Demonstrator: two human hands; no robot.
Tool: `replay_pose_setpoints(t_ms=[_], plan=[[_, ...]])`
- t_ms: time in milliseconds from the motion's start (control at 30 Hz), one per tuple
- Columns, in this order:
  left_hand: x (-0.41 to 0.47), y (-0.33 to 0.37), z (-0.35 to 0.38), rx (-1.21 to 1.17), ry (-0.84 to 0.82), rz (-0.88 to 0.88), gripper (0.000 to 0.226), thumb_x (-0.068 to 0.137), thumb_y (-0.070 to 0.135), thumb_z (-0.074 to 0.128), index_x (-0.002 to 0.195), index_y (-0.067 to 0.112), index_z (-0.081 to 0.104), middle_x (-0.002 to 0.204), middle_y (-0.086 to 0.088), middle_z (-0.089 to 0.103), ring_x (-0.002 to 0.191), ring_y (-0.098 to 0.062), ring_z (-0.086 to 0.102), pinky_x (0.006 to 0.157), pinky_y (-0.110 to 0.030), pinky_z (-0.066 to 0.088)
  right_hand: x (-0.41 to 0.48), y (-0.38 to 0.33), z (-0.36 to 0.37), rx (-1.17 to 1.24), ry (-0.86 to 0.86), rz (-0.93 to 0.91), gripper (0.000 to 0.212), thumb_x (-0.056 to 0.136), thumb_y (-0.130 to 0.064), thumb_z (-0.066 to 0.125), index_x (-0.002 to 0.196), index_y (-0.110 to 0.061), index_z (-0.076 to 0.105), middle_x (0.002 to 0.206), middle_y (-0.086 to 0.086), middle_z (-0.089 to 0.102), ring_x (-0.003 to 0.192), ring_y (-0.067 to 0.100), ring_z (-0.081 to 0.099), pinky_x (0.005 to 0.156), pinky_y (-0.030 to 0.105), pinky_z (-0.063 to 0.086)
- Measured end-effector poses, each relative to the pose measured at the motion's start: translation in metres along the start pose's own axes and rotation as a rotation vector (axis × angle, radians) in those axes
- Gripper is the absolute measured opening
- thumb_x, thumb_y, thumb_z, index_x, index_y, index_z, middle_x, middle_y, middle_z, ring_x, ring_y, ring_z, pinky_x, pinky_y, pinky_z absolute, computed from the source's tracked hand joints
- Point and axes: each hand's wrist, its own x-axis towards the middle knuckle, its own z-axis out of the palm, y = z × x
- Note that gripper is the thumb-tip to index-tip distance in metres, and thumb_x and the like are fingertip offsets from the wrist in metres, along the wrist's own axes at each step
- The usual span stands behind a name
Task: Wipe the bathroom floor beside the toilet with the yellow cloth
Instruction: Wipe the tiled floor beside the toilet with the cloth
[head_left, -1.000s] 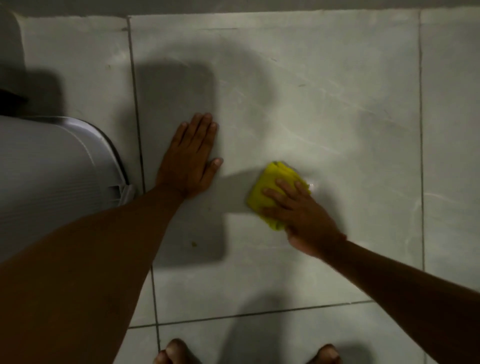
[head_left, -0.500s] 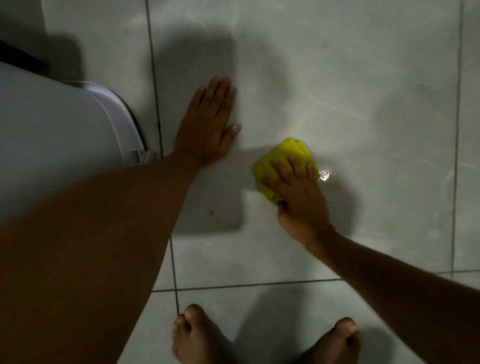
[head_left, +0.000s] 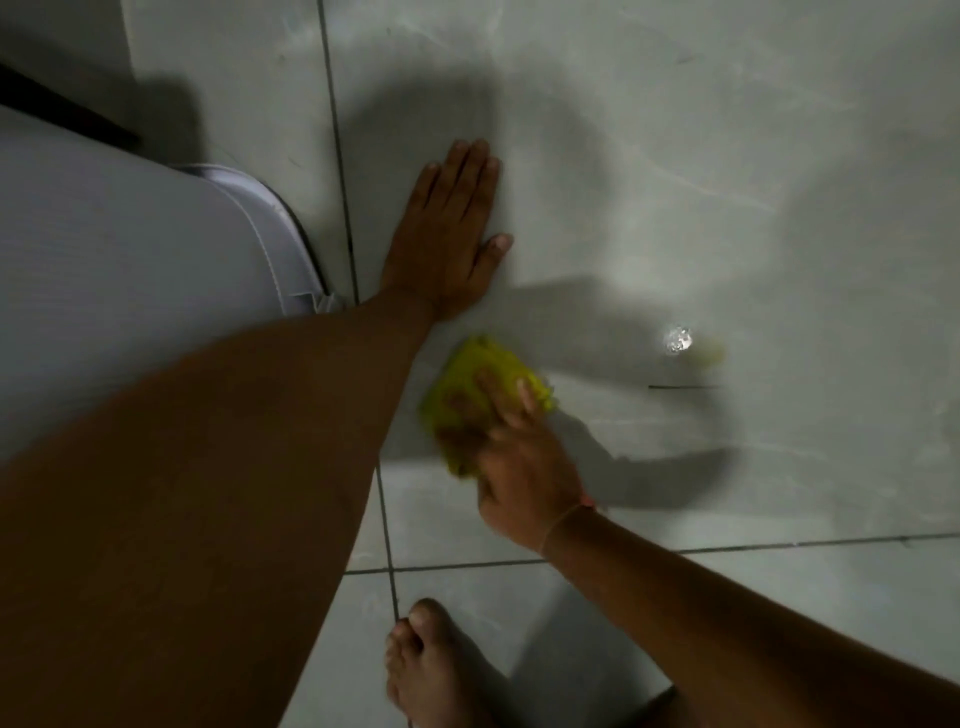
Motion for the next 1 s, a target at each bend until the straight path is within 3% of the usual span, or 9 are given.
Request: replay_pose_setpoints(t_ms=[100,267,433,533,633,733,833,933,1000], plan=[[0.000,-0.002,-0.002,-0.006,-0.010,-0.005,0.073,0.102,0.047,0.031,0.161,0.006,0.020,0.170,-0.016,0.017,0.159,-0.033,0.013,0.130,-0.049,0.012,-0.050,0.027,0.001,-0.044,-0.093,-0.270,0.055,0.066,-0.020,0.054,0.119,-0.032,0.063,0.143,-0.005,0.053,0.144,0.027,0.030,0.121,0.052,0.014],[0.000,-0.001,-0.004,-0.006,-0.015,-0.002,0.073,0.102,0.047,0.031,0.161,0.005,0.020,0.170,-0.016,0.018,0.159,-0.033,0.013,0.130,-0.049,0.012,-0.023,0.009,0.001,0.020,0.087,0.238,0.054,0.063,-0.022,0.047,0.114,-0.027,0.066,0.142,0.003,0.054,0.145,0.032,0.026,0.118,0.058,0.016],[0.000,0.000,-0.004,-0.018,0.007,0.007,0.072,0.102,0.046,0.032,0.160,0.005,0.021,0.169,-0.018,0.018,0.158,-0.035,0.014,0.130,-0.050,0.011,-0.064,-0.003,0.020,0.079,0.006,0.038,0.065,0.065,-0.017,0.053,0.127,-0.035,0.056,0.151,-0.008,0.043,0.147,0.026,0.021,0.121,0.052,0.012],[-0.001,0.001,-0.001,-0.019,0.028,0.012,0.071,0.102,0.045,0.033,0.160,0.005,0.022,0.169,-0.019,0.019,0.158,-0.037,0.015,0.129,-0.051,0.013,-0.116,0.051,0.002,0.156,0.256,0.458,0.069,0.065,-0.008,0.053,0.131,-0.031,0.056,0.151,0.000,0.042,0.146,0.030,0.024,0.112,0.059,0.030],[-0.001,-0.002,0.002,-0.018,0.064,0.019,0.071,0.103,0.045,0.033,0.160,0.006,0.022,0.169,-0.018,0.020,0.157,-0.037,0.017,0.129,-0.051,0.013,-0.068,0.095,-0.030,0.272,0.497,0.961,0.067,0.069,-0.009,0.046,0.135,-0.018,0.053,0.152,0.016,0.038,0.144,0.043,0.022,0.115,0.062,0.024],[0.000,-0.001,0.002,-0.029,0.060,0.017,0.070,0.103,0.046,0.032,0.160,0.006,0.021,0.169,-0.018,0.020,0.157,-0.037,0.016,0.129,-0.051,0.013,-0.051,0.097,-0.037,0.096,0.270,0.634,0.076,0.066,-0.014,0.049,0.141,-0.026,0.045,0.158,0.014,0.027,0.147,0.042,0.012,0.118,0.060,0.012],[0.001,0.001,0.001,-0.027,0.061,0.007,0.071,0.102,0.045,0.034,0.160,0.006,0.021,0.168,-0.019,0.021,0.157,-0.037,0.017,0.129,-0.051,0.013,-0.133,0.108,-0.027,-0.037,0.107,0.309,0.079,0.064,-0.012,0.046,0.140,-0.037,0.043,0.159,0.002,0.027,0.149,0.032,0.013,0.115,0.059,0.023],[0.000,-0.001,0.004,-0.019,0.077,0.005,0.071,0.101,0.045,0.034,0.160,0.006,0.023,0.168,-0.019,0.022,0.157,-0.036,0.018,0.128,-0.051,0.014,-0.149,0.149,-0.044,0.070,0.348,0.742,0.074,0.070,-0.009,0.043,0.140,-0.033,0.042,0.157,0.004,0.030,0.145,0.037,0.021,0.105,0.061,0.038],[0.001,-0.001,0.005,-0.018,0.081,0.011,0.071,0.102,0.046,0.034,0.160,0.007,0.022,0.168,-0.018,0.022,0.157,-0.036,0.018,0.129,-0.051,0.014,-0.090,0.162,-0.061,0.172,0.433,1.009,0.072,0.071,-0.013,0.043,0.142,-0.026,0.042,0.156,0.013,0.031,0.144,0.044,0.020,0.111,0.063,0.029]])
